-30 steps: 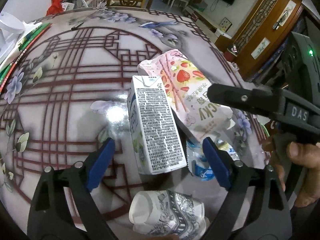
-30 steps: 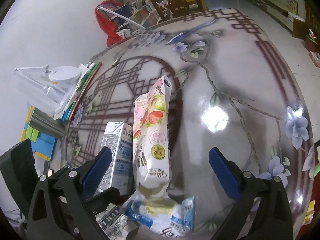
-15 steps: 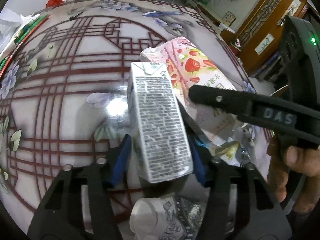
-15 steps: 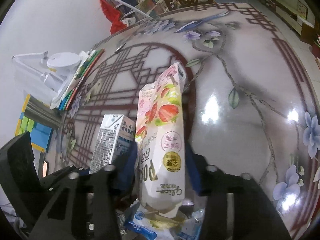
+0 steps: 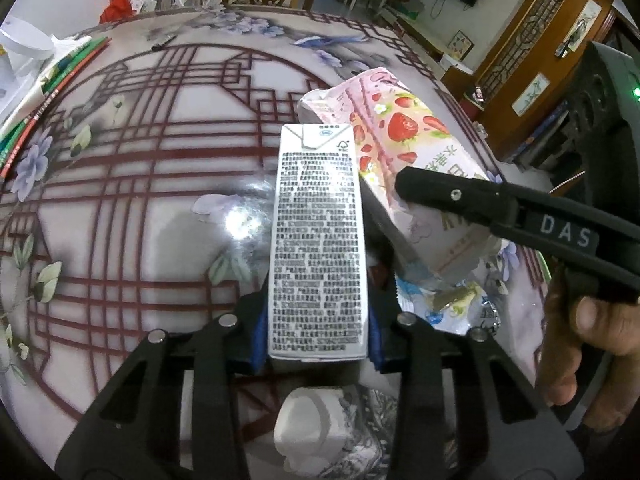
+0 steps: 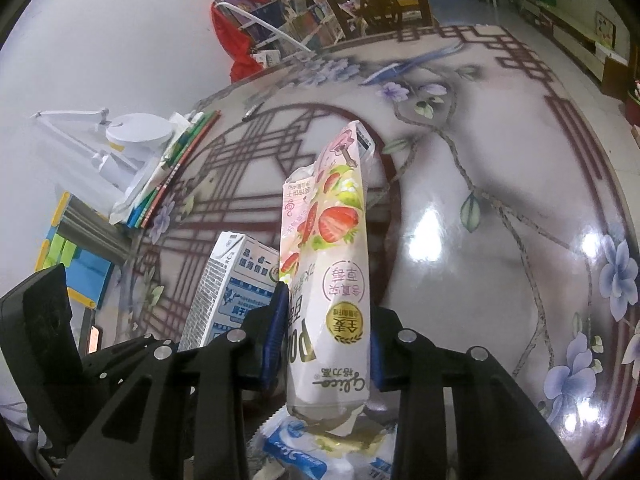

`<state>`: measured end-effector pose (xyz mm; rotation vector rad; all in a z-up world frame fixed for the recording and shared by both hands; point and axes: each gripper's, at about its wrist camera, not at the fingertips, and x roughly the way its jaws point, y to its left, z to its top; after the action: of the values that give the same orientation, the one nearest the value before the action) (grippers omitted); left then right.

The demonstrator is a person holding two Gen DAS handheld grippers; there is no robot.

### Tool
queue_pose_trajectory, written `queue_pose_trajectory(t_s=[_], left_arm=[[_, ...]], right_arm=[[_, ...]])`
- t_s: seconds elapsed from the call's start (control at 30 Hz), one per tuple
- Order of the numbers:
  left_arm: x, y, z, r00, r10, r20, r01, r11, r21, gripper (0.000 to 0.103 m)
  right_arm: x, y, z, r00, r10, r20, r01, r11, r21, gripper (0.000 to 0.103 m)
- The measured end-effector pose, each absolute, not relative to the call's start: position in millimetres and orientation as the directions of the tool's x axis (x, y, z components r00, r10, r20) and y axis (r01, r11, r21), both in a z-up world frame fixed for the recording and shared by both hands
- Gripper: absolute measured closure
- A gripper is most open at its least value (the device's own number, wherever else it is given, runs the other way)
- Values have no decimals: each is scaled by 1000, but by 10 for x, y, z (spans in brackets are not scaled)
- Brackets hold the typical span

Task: Collect trash
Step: 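Grasp white milk carton with left gripper while right gripper grasps strawberry snack bag, then carry the milk carton and snack bag over the red bucket with both grippers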

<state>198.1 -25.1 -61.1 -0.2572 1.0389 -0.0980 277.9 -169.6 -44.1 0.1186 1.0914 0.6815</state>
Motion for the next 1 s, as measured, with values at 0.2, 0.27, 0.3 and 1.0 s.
queue_pose_trajectory(t_s=[0.2, 0.27, 0.3, 1.0], left_arm=[[1910, -221, -452, 530, -187, -827, -41, 969, -245, 67], [1877, -225, -386, 539, -181, -823, -41, 970, -240, 67], [1865, -216, -362, 542, -180, -821, -41, 970, -240, 67], [1491, -674, 207, 581, -221, -783, 66, 972, -226, 67]], right_arm=[[2679, -1721, -237, 332, 569, -752, -471, 791, 390, 71], [2657, -1766, -185, 346, 572, -744, -467, 793, 392, 71], [2643, -1798, -158, 351, 573, -740, -464, 793, 394, 71], [1872, -2838, 255, 477, 518, -710, -369, 851, 373, 70]])
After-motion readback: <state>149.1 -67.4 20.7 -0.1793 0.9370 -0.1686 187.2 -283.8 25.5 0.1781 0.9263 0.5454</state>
